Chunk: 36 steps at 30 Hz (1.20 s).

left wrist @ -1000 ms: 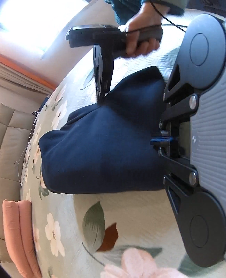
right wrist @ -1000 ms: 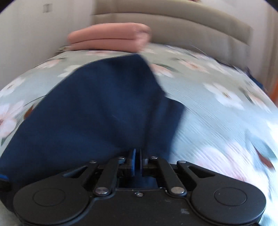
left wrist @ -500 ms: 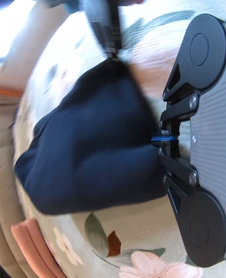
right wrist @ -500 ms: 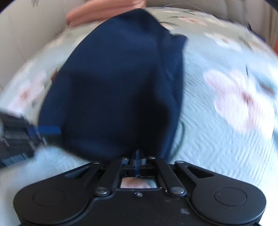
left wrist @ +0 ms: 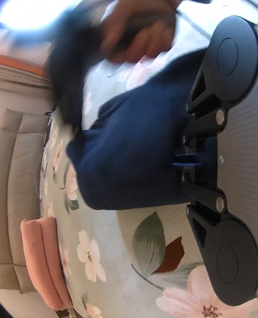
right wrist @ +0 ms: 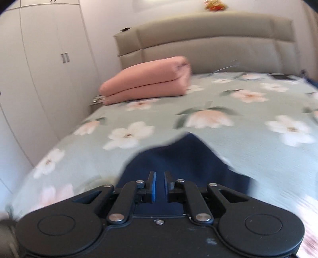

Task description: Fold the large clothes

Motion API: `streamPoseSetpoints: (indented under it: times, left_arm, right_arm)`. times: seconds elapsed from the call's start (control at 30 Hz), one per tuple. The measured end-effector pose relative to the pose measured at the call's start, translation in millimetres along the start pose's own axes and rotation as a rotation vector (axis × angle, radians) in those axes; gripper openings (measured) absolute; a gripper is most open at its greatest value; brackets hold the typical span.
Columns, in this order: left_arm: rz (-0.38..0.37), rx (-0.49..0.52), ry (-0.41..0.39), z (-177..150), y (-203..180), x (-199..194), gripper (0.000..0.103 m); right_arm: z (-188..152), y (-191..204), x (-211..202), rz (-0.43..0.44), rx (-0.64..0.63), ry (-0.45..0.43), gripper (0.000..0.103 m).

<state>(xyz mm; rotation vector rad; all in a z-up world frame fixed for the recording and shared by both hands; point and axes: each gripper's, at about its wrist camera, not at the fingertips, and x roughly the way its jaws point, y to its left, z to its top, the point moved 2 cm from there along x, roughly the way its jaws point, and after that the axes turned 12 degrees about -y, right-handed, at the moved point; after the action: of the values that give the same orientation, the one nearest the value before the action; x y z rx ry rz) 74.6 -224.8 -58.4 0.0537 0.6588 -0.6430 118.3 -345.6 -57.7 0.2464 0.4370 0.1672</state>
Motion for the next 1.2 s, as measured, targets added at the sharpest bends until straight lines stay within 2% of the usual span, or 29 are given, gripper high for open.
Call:
streamPoseSetpoints:
  times: [0.1, 0.17, 0.2, 0.27, 0.4, 0.5, 0.6, 0.67, 0.7, 0.73, 0.8, 0.87, 0.9, 0.93, 1.0, 1.13, 1.2]
  left_arm:
    - [0.008, 0.055, -0.027, -9.0, -2.4, -1.9, 0.010]
    - [0.006, 0.048, -0.036, -8.5, 4.0, 3.0, 0.010]
    - [-0.007, 0.020, -0.037, -8.0, 6.7, 1.8, 0.010]
    - [-0.038, -0.024, -0.022, -7.0, 9.9, -2.2, 0.010]
    - [-0.052, 0.003, -0.013, -11.1, 8.3, -19.8, 0.010]
    - [-0.060, 0.026, 0.015, -14.3, 7.4, -28.0, 0.010]
    - [-0.066, -0.002, 0.027, -12.1, 15.0, -38.5, 0.014]
    - [-0.043, -0.067, 0.034, -6.6, 28.0, -42.8, 0.021]
    - [-0.019, -0.100, 0.046, -3.1, 35.0, -41.6, 0.034]
    - [0.003, -0.137, 0.058, 1.2, 42.6, -38.9, 0.047]
    - [0.010, -0.216, 0.029, 11.1, 55.9, -35.8, 0.056]
    - [0.016, -0.259, 0.001, 22.6, 61.2, -30.6, 0.072]
    - [0.016, -0.262, -0.006, 27.0, 61.1, -27.0, 0.088]
    - [0.002, -0.259, -0.016, 30.7, 59.6, -21.8, 0.097]
    - [-0.026, -0.263, -0.001, 34.0, 55.3, -11.5, 0.098]
    - [-0.066, -0.327, 0.064, 27.8, 59.3, 17.0, 0.098]
    - [-0.078, -0.345, 0.107, 21.0, 62.3, 33.1, 0.098]
  right_arm:
    - [-17.0, -2.3, 74.4, -0.031, -0.014, 0.148, 0.007]
    - [-29.5, -15.5, 108.4, -0.054, 0.014, 0.165, 0.000]
    - [-30.6, -22.6, 122.6, -0.063, 0.031, 0.165, 0.000]
    - [-30.6, -28.8, 133.0, -0.089, 0.032, 0.161, 0.000]
    - [-35.8, -23.9, 153.9, -0.134, -0.023, 0.218, 0.000]
    - [-25.8, -19.4, 140.6, -0.136, -0.041, 0.204, 0.000]
    - [-1.1, -32.9, 79.9, -0.074, 0.062, 0.123, 0.000]
    - [6.1, -44.3, 26.8, -0.073, 0.095, 0.076, 0.050]
    - [4.3, -49.7, -1.3, -0.094, 0.097, 0.058, 0.083]
    - [0.2, -53.8, -26.6, -0.102, 0.095, 0.047, 0.087]
    - [-12.5, -60.3, -64.0, -0.121, 0.110, 0.074, 0.086]
    - [-32.1, -65.0, -90.2, -0.143, 0.146, 0.123, 0.086]
    - [-41.3, -66.0, -98.8, -0.147, 0.160, 0.141, 0.087]
    - [-51.4, -66.3, -106.9, -0.148, 0.172, 0.155, 0.089]
    - [-68.3, -68.4, -113.2, -0.151, 0.184, 0.168, 0.094]
    - [-89.9, -83.8, -108.7, -0.193, 0.244, 0.179, 0.095]
    - [-99.1, -97.6, -100.0, -0.176, 0.303, 0.192, 0.101]
